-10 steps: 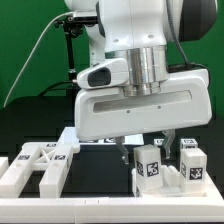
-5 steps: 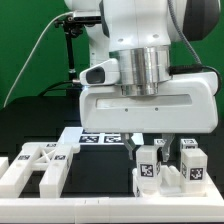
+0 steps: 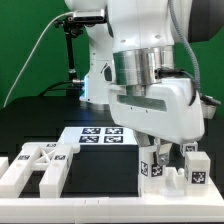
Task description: Assemble chair
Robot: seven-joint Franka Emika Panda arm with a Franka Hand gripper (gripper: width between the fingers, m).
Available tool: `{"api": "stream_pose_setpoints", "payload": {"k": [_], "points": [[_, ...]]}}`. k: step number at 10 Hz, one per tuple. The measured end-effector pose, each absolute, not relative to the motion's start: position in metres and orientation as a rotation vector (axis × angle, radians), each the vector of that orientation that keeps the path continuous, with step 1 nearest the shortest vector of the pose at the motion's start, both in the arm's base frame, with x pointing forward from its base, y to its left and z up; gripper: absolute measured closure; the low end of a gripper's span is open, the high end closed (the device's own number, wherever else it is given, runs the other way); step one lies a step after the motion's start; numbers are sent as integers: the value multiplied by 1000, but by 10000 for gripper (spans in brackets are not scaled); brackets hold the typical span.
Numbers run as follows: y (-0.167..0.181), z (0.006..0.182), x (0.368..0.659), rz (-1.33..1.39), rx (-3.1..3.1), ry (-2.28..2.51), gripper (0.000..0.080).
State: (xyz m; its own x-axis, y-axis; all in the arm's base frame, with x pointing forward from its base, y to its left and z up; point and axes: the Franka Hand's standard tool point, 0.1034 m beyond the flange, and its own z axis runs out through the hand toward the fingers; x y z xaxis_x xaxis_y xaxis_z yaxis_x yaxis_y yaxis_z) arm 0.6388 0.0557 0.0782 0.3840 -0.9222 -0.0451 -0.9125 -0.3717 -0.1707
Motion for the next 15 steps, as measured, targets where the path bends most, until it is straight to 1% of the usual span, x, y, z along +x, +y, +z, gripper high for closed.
{"api": "stream_pose_setpoints", "payload": {"k": [1, 3, 4, 5, 6, 8, 10, 11, 12, 13, 14, 15], "points": [[56, 78, 639, -87, -2475, 1646, 514], [57, 81, 640, -114, -2682, 1350, 244], [59, 84, 644, -142, -2826, 1081, 244], [58, 85, 644, -158, -2915, 845, 169], [58, 84, 642, -158, -2980, 634, 156], [57, 83, 641, -168, -3015, 485, 151], [56, 82, 641, -179, -3060, 211, 151], [53, 82, 642, -191, -3096, -140, 151], [50, 82, 642, -197, -3092, -251, 151], [50, 82, 642, -195, -3095, -194, 196], [50, 82, 642, -195, -3095, -173, 196], [50, 82, 642, -194, -3096, -131, 380]]}}
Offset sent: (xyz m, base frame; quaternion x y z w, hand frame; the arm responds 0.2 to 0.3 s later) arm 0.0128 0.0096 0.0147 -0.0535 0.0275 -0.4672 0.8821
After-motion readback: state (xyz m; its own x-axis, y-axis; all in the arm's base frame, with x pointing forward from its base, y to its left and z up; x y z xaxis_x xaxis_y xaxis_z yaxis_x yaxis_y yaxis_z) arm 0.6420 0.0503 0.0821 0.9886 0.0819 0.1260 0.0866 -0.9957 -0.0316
